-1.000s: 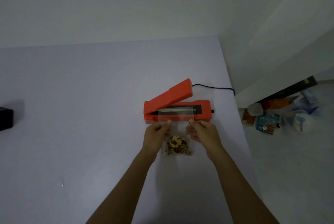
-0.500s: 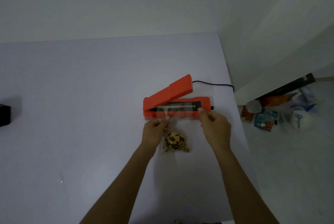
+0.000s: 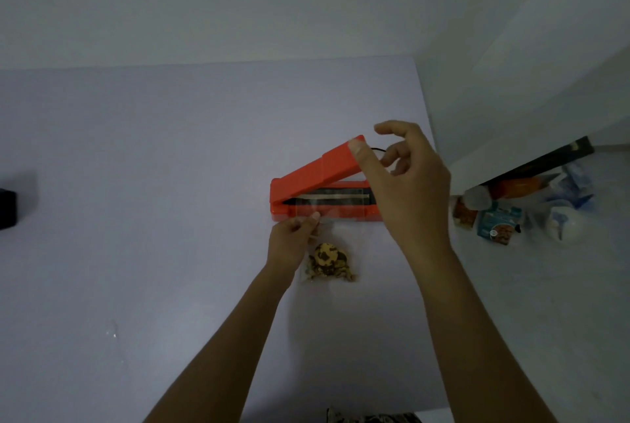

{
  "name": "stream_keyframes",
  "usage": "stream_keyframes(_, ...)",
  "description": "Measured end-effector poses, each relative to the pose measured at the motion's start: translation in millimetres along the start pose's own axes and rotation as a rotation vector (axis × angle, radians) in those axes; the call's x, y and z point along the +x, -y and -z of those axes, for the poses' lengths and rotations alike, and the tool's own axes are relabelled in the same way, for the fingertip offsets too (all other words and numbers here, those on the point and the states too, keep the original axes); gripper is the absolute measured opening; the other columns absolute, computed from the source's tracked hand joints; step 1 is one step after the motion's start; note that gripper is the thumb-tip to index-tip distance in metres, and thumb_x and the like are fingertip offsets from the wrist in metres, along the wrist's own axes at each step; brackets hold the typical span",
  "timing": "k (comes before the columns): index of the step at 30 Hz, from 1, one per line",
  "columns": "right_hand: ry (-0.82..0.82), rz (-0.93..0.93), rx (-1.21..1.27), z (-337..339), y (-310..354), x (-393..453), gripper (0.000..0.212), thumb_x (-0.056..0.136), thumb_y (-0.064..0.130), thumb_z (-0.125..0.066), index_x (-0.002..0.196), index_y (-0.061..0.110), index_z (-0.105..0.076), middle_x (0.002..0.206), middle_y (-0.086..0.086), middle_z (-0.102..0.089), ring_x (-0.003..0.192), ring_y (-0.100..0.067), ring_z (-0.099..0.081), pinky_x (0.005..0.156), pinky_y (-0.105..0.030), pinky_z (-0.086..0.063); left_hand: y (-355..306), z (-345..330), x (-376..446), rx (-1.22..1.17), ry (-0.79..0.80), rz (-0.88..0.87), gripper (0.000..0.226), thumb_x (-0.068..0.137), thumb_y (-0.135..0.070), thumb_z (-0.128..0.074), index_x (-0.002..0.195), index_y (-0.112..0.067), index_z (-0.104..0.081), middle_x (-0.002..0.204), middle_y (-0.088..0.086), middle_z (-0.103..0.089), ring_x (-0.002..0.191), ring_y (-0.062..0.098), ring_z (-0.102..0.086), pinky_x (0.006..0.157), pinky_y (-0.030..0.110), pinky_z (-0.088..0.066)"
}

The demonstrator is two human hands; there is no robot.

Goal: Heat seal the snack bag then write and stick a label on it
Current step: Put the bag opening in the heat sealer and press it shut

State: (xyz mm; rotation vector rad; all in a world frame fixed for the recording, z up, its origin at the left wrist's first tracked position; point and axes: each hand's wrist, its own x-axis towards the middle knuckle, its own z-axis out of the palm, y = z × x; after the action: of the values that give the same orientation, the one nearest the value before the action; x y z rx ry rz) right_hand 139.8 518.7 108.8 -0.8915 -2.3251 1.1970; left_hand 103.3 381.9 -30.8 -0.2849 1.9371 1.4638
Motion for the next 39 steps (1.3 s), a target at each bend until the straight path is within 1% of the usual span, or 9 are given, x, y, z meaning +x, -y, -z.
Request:
stream_keyframes(6,-0.070,-0.090,-0.003,2,-32,0,0.016,0.090,0.038,-0.060,0.101,0.028,-0.065,0.074,0.007,-0.056,0.065,-0.006,-0.051,0.063,-0.019,-0.041,0,0,2,-0.010,0.010,0.002,0.025,0.090,-0.033,-0.061,0.078,-0.012,-0.069,0.079,0.005,-0.070,0.077,0.019,-0.066,0.069,0.024,-0.052)
stream_keyframes(11,-0.085,-0.210,-0.026,-3,-69,5,0.013,0.092,0.033,-0.057,0.098,0.026,-0.065,0.084,0.000,-0.064,0.075,-0.014,-0.061,0.067,-0.027,-0.047,0,1,4,-0.025,0.013,0.005,0.025,0.091,-0.032,-0.060,0.079,-0.012,-0.069,0.080,0.006,-0.070,0.077,0.019,-0.066,0.067,0.022,-0.050)
stream_keyframes(16,-0.063,-0.311,-0.022,-9,-96,9,0.012,0.091,0.030,-0.057,0.098,0.025,-0.066,0.091,-0.002,-0.066,0.084,-0.017,-0.062,0.069,-0.026,-0.044,1,2,3,-0.019,0.002,0.010,0.028,0.091,-0.033,-0.060,0.084,-0.007,-0.070,0.080,0.006,-0.070,0.074,0.016,-0.065,0.061,0.018,-0.046)
stream_keyframes(20,-0.057,-0.355,-0.017,-14,-107,10,0.014,0.091,0.029,-0.058,0.098,0.022,-0.067,0.090,-0.001,-0.066,0.084,-0.017,-0.063,0.073,-0.029,-0.048,2,2,3,-0.014,0.005,0.005,0.027,0.090,-0.033,-0.060,0.081,-0.010,-0.069,0.080,0.007,-0.070,0.075,0.018,-0.065,0.063,0.020,-0.048)
stream_keyframes(25,-0.036,-0.399,-0.022,-18,-117,10,0.021,0.092,0.030,-0.058,0.104,0.017,-0.068,0.093,0.001,-0.066,0.086,-0.014,-0.061,0.076,-0.028,-0.047,5,4,6,-0.022,0.005,0.008,0.027,0.089,-0.033,-0.062,0.078,-0.010,-0.069,0.083,0.011,-0.071,0.081,0.024,-0.066,0.074,0.031,-0.053)
stream_keyframes(29,-0.027,-0.450,0.074,-19,-124,7,0.015,0.090,0.032,-0.062,0.100,0.023,-0.069,0.094,0.000,-0.068,0.084,-0.013,-0.062,0.076,-0.026,-0.046,6,5,7,-0.013,0.011,0.005,0.029,0.089,-0.035,-0.062,0.080,-0.008,-0.070,0.083,0.011,-0.071,0.081,0.024,-0.067,0.073,0.028,-0.053)
stream_keyframes(34,-0.011,-0.523,0.175,-17,-125,10,0.013,0.088,0.033,-0.065,0.099,0.027,-0.068,0.086,0.000,-0.064,0.074,-0.012,-0.057,0.073,-0.030,-0.049,9,10,7,-0.019,0.035,0.021,0.027,0.087,-0.037,-0.064,0.077,-0.013,-0.069,0.076,0.000,-0.069,0.071,0.011,-0.065,0.062,0.019,-0.051)
stream_keyframes(37,0.023,-0.558,0.195,-16,-127,10,0.020,0.089,0.035,-0.065,0.106,0.025,-0.068,0.094,0.000,-0.066,0.078,-0.006,-0.059,0.076,-0.028,-0.049,16,17,8,0.028,0.067,-0.002,0.021,0.085,-0.032,-0.068,0.080,-0.012,-0.070,0.076,-0.002,-0.068,0.072,0.010,-0.063,0.066,0.021,-0.050)
stream_keyframes(39,0.055,-0.606,0.239,-14,-128,11,0.034,0.088,0.037,-0.066,0.118,0.021,-0.065,0.099,0.002,-0.064,0.085,-0.003,-0.058,0.085,-0.031,-0.050,22,23,9,0.090,0.101,-0.005,0.012,0.084,-0.023,-0.070,0.083,-0.011,-0.071,0.079,-0.002,-0.069,0.074,0.011,-0.064,0.067,0.020,-0.051)
